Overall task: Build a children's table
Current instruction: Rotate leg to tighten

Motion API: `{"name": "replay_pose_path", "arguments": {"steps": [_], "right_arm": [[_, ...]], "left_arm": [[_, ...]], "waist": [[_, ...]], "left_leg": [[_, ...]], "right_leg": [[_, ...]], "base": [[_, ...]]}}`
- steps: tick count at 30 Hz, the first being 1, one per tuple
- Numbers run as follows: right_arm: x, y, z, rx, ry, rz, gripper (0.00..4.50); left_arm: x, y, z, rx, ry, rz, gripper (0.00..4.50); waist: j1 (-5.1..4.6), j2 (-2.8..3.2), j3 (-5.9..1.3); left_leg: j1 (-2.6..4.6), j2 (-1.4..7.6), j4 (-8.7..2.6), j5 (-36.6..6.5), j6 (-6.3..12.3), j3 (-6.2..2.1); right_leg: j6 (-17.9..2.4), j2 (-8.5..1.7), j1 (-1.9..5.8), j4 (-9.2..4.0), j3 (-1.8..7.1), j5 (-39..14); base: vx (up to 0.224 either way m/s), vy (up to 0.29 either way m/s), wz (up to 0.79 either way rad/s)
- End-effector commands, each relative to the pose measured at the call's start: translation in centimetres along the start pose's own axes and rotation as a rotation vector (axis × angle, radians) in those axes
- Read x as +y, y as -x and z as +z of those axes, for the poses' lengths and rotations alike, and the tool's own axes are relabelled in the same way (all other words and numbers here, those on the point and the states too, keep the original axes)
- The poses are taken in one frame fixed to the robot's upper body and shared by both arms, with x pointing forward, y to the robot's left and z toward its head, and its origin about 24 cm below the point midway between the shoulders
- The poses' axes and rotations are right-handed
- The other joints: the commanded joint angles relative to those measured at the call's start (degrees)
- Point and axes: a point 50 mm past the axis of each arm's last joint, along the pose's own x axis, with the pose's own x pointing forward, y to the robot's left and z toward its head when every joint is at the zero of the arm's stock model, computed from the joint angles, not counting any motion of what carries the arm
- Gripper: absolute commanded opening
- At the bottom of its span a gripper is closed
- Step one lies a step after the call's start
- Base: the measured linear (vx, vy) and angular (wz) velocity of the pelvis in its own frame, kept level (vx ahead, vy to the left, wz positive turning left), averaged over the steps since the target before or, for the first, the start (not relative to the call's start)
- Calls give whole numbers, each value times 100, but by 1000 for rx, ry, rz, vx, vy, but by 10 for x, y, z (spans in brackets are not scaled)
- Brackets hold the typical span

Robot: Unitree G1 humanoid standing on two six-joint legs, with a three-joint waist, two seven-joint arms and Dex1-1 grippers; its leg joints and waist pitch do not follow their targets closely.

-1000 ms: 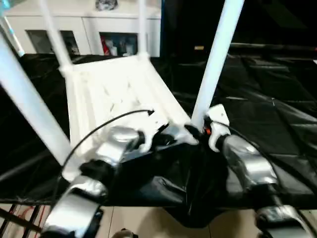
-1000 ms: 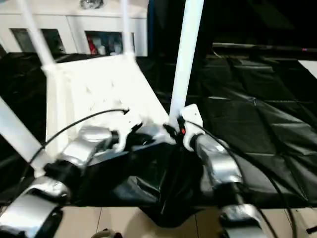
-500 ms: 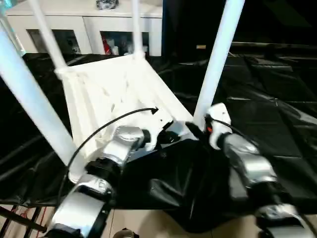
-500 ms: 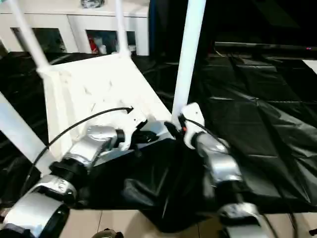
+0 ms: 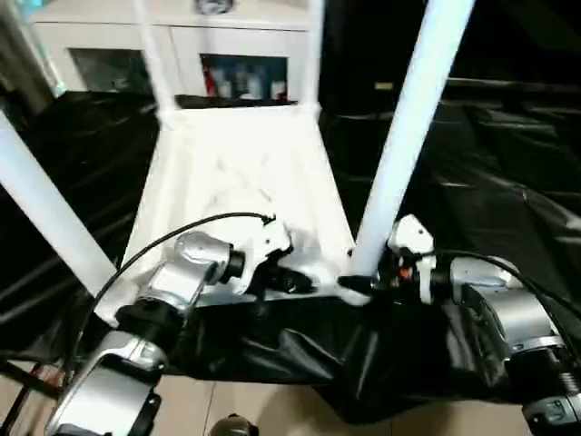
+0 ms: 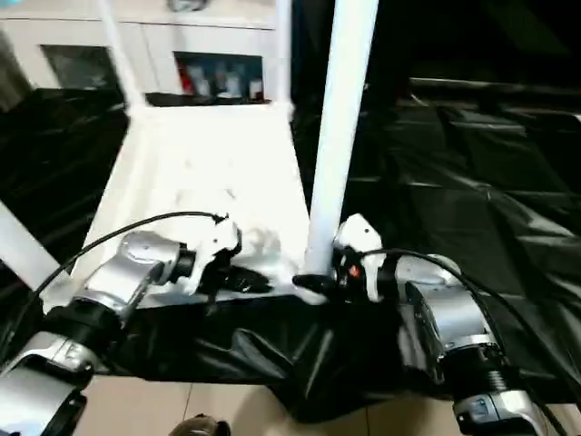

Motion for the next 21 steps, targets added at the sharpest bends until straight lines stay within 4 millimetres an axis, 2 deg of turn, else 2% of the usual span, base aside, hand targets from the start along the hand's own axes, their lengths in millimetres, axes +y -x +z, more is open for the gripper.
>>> {"name": "replay_pose_path", "arguments": {"steps": [1,5,9,13,14,17,21], "right_arm": [[12,-12,-1,11,0,105,220],[15,-14,-1,14,-7,131,201],[15,-17,-2,3,-25,106,199],[3,-29,-8,4,-91,-123,198],[0,-32,-11,8,-108,-195,198],[-3,-47,-20,18,-207,-373,196],[2,-64,-21,18,-264,-445,195]], "left_arm": [[-7,-8,18,-40,-77,-89,0],[-5,-8,19,-51,-80,-69,0],[-1,-10,22,-74,-74,-9,0],[10,-16,30,-119,-52,136,0],[13,-18,32,-124,-48,174,0],[22,-30,42,-150,-24,286,0],[21,-45,53,-183,2,331,0]], "waist": [[-18,-65,-345],[5,-67,-347],[7,-66,-344],[-28,-67,-334],[-69,-71,-316],[-180,-81,-319],[-222,-69,-324]], "left_leg": [[152,294,-378,-1694,119,-140],[145,284,-366,-1606,141,-134],[148,281,-368,-1663,110,-137],[158,265,-396,-1811,-40,-156],[141,244,-413,-1849,-108,-159],[164,234,-437,-2038,-219,-186],[157,232,-428,-1960,-142,-176]], "right_leg": [[-1244,-357,210,-422,207,-1200],[-1259,-354,209,-411,205,-1087],[-1234,-359,210,-424,206,-1198],[-1125,-370,203,-459,204,-1533],[-1060,-364,189,-476,205,-1672],[-946,-373,193,-511,197,-1949],[-945,-362,193,-514,212,-1741]], "base": [[0,0,0],[0,0,0],[0,0,0],[0,0,0],[0,0,0],[0,0,0],[0,0,0]]}}
